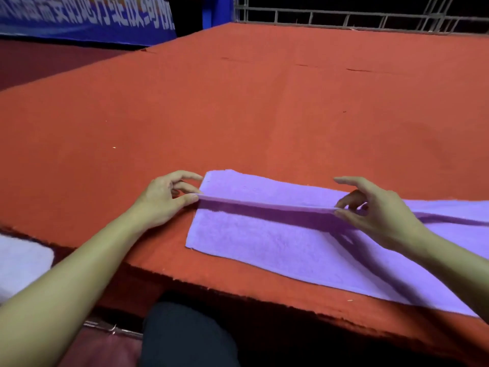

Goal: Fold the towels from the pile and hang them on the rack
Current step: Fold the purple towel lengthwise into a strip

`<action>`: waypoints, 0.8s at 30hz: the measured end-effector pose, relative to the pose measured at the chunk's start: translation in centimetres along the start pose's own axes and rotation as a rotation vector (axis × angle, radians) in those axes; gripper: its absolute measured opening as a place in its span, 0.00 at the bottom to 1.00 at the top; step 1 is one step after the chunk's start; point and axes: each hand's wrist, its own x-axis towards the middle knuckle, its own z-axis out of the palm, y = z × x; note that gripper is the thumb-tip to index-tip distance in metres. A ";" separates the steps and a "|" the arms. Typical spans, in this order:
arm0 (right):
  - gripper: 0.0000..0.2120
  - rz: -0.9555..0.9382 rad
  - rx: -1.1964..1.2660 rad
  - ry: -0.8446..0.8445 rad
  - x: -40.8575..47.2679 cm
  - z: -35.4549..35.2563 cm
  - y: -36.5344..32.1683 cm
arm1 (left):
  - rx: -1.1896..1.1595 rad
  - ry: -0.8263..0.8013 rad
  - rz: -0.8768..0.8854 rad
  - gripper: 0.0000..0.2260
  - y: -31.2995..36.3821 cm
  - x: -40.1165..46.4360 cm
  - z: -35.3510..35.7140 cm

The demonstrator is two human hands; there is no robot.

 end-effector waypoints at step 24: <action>0.30 -0.032 0.114 -0.036 -9.6 2.5 -0.6 | 0.203 -0.131 0.102 0.19 0.1 -7.7 1.4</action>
